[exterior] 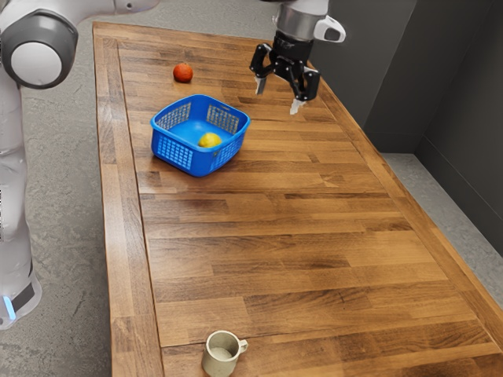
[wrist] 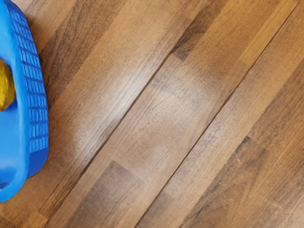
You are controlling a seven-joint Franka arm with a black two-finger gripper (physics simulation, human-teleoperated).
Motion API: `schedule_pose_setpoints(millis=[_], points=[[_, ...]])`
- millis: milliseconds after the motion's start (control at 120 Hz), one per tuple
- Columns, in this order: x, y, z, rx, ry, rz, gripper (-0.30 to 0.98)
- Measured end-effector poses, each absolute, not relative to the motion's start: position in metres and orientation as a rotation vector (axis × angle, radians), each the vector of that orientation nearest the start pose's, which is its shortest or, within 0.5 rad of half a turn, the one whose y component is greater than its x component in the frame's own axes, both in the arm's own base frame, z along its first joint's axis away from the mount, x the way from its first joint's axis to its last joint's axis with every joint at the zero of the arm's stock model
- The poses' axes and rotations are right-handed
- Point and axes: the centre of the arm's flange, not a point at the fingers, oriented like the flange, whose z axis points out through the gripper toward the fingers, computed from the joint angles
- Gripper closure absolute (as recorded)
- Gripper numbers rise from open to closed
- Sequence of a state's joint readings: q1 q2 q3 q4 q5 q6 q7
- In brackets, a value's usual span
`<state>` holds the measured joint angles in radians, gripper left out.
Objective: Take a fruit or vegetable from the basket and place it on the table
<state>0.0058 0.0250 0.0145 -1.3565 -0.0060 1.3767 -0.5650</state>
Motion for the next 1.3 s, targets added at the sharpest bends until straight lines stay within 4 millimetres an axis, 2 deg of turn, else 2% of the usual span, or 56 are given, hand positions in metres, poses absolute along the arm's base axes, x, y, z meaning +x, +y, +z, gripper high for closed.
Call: schedule_pose_setpoints(millis=[83,117,258,308,367,467,558,667,767,1092,1300], points=[[0.538,0.034,0.69,-2.966,-1.044,0.018,0.0],[0.531,0.045,0.682,-2.942,-1.101,0.038,0.0],[0.457,0.095,0.634,-2.833,-1.35,0.117,0.0],[0.44,0.106,0.624,-2.81,-1.407,0.107,0.0],[0.431,0.122,0.612,-2.783,-1.463,0.09,0.0],[0.432,0.147,0.594,-2.756,-1.526,0.058,0.0],[0.445,0.172,0.581,-2.732,-1.57,0.035,0.0],[0.468,0.183,0.558,-2.723,-1.568,0.04,0.0],[0.474,0.191,0.553,-2.722,-1.575,0.017,0.0],[0.442,0.233,0.546,-2.691,-1.692,-0.001,0.0],[0.44,0.248,0.538,-2.673,-1.721,0.005,0.0]])
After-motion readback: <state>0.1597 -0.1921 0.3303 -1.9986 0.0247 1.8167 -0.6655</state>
